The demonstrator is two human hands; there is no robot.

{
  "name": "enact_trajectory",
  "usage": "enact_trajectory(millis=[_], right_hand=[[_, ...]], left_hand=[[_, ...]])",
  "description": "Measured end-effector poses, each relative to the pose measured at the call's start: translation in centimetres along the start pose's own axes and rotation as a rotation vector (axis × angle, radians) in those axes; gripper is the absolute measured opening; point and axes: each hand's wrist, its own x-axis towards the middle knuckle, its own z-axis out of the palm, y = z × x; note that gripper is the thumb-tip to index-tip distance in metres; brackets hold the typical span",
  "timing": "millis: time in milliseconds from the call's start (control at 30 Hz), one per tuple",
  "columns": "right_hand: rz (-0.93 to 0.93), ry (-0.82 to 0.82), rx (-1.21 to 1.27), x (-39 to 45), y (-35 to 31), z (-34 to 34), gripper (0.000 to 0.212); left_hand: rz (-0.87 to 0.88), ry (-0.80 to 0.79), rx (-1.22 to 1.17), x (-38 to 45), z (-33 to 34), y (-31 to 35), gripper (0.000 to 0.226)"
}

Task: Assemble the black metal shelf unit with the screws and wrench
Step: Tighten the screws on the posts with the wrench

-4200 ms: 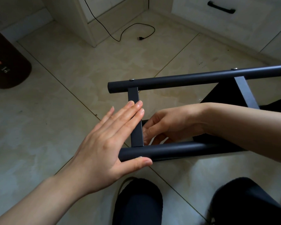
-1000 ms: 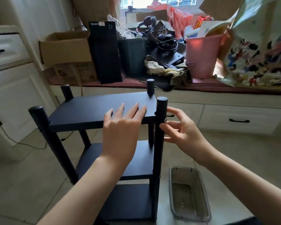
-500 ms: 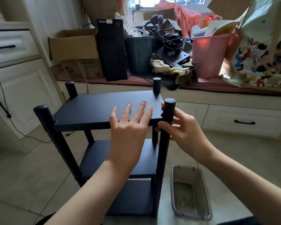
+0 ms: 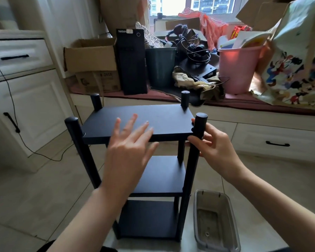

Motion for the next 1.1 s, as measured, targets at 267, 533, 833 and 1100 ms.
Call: enact_trajectory(millis=[267, 533, 833, 1100], right_hand=[[-0.005, 0.004, 0.01, -0.2, 0.1, -0.2, 0.036], [0.077, 0.005, -0.092, 1.7, 0.8, -1.8, 0.036], [0.341, 0.324, -0.267, 6.7, 2.9, -2.6, 0.026], [0.945, 0.063, -0.029, 5.2, -0.2, -1.1, 0.062]], left_hand=[[-0.72, 0.19, -0.466, -2.3, -3.1, -5.9, 0.086], [-0.958, -0.058, -0.754, -3.0, -2.6, -7.2, 0.036], [-0.845, -0.068, -0.797, -2.0, -1.0, -4.0, 0.047], [-0.799, -0.094, -0.716, -2.2, -0.4, -2.8, 0.045]])
